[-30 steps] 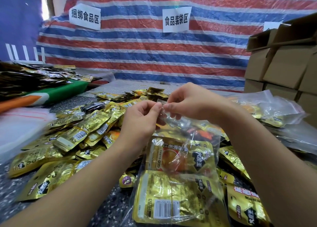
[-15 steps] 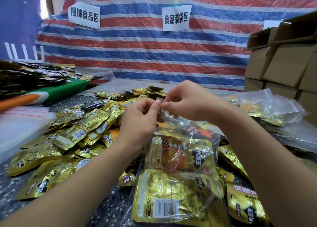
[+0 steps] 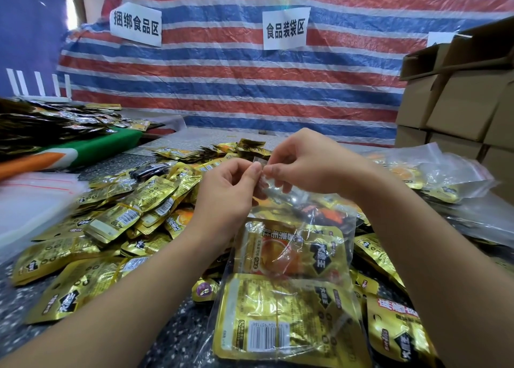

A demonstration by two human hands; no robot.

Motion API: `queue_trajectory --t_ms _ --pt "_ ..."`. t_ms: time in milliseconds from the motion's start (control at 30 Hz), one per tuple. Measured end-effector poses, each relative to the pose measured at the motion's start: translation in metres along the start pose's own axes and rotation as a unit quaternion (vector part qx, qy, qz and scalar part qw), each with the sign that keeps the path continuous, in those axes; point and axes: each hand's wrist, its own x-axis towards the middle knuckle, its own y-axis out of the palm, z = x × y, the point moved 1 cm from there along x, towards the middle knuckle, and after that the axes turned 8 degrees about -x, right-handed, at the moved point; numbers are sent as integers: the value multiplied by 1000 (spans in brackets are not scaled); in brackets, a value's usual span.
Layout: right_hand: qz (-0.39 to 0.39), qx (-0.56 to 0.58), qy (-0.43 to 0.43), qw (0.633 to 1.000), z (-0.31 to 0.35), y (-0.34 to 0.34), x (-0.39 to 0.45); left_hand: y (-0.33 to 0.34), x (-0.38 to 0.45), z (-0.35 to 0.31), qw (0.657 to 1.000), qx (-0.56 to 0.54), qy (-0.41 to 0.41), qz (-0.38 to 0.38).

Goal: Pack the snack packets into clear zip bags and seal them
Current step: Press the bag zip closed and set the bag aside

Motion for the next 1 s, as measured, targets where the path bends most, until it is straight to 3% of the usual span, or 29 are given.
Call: queue_trajectory --t_ms 633,833,1000 --pt "20 24 37 999 0 5 2 1 2 2 999 -4 -16 -46" --pt "1 27 40 999 0 6 2 -1 7 4 996 -42 -70 -22" --pt "1 29 49 998 0 7 2 -2 6 7 999 -11 -39 -14"
